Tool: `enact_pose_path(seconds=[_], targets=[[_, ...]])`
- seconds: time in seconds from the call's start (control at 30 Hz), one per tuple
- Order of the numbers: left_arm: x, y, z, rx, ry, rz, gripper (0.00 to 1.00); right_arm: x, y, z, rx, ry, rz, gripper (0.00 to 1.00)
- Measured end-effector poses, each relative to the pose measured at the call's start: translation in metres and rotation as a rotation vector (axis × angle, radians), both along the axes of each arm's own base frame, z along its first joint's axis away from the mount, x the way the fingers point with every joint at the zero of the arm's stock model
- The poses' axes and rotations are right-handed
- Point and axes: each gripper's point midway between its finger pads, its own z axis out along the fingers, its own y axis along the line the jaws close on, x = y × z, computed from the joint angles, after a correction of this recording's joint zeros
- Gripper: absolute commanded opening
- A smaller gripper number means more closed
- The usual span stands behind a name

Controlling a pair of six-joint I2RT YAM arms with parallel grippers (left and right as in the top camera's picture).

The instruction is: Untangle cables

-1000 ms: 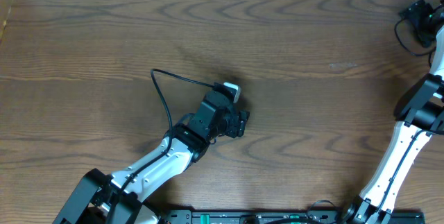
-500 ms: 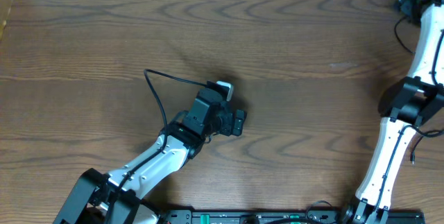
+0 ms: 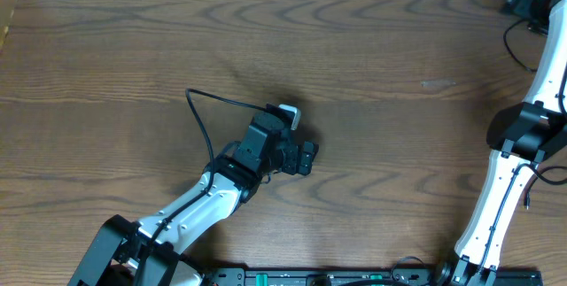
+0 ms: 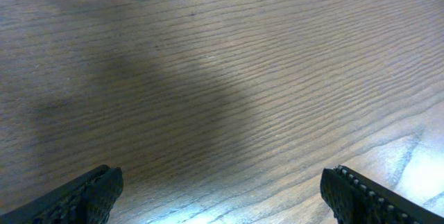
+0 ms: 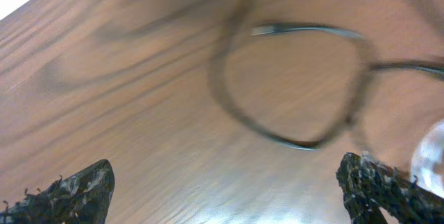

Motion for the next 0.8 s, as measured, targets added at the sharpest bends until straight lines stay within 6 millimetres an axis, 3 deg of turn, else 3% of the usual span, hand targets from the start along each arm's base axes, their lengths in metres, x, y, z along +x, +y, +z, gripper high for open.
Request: enact_pose_path(seconds=[0.23, 0.8], targets=[[0.0, -0.004, 0.003, -0.021, -0.004, -0.015, 0.97, 0.009, 0.048, -0.016, 0.121, 0.009, 0.243, 0.99], [-0.001, -0.005, 0.003, -0.027, -0.001, -0.021, 0.97, 0.009, 0.05, -0.108, 0.178, 0.096, 0.288, 0.99]])
